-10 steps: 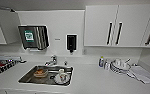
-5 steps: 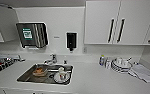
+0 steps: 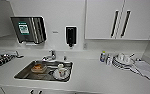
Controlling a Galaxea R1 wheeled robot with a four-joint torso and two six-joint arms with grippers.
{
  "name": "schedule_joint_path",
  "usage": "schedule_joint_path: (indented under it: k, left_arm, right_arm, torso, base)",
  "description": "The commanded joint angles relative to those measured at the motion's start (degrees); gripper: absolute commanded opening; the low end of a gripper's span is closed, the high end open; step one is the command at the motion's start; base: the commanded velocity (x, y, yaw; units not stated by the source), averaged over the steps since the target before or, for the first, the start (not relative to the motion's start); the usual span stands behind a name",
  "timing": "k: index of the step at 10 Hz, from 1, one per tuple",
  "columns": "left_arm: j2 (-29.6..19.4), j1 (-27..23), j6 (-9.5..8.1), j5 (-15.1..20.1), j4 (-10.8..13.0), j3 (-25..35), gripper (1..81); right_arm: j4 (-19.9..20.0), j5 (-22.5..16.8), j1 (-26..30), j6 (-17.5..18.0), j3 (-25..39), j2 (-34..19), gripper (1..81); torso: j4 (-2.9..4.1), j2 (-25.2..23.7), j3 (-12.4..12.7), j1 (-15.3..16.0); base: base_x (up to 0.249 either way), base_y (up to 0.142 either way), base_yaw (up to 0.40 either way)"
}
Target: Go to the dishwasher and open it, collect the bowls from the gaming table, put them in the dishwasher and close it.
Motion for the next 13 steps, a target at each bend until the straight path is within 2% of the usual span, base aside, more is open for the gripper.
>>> schedule_joint_path:
  k: [1,7,8,9,10,11,13]
  left_arm:
    - [-1.4,-2.8,-0.18,2.5,-0.4,0.6,81.1]
    - [-1.3,-3.1,-0.18,2.5,-0.4,0.7,81.1]
    - [-1.2,-3.2,-0.18,2.5,-0.4,0.7,81.1]
    - [-1.1,-3.3,-0.18,2.5,-0.4,0.7,81.1]
    - [-1.1,-3.3,-0.18,2.5,-0.4,0.7,81.1]
    - [-1.1,-3.3,-0.18,2.5,-0.3,0.7,81.1]
    - [-1.1,-3.3,-0.18,2.5,-0.4,0.7,81.1]
  right_arm:
    - [1.5,-3.0,3.3,0.0,0.9,-1.7,81.1]
    - [3.1,-3.1,4.6,0.0,5.6,-5.0,81.1]
    - [3.1,-3.1,4.6,0.0,6.0,-5.4,81.1]
    - [3.1,-3.1,4.6,0.0,6.0,-5.4,81.1]
    - [3.1,-3.1,4.6,0.0,6.0,-5.4,81.1]
    - [3.1,-3.1,4.6,0.0,6.0,-5.4,81.1]
    - [3.4,-3.1,5.2,0.0,6.0,-5.6,81.1]
  torso:
    - [0.00,-5.6,0.0,3.6]
    - [0.00,-18.2,-0.1,11.5]
    - [0.00,-20.4,-4.5,12.8]
    - [0.00,-22.3,-5.6,14.0]
    - [0.00,-23.8,-3.7,14.9]
    - [0.00,-19.8,-2.3,12.3]
    - [0.00,-21.6,-3.3,13.3]
  base:
    - [0.000,0.000,0.000]
    - [0.000,0.000,0.000]
    - [0.000,0.000,0.000]
    - [0.000,0.000,0.000]
    - [0.000,0.000,0.000]
    - [0.000,0.000,0.000]
    - [0.000,0.000,0.000]
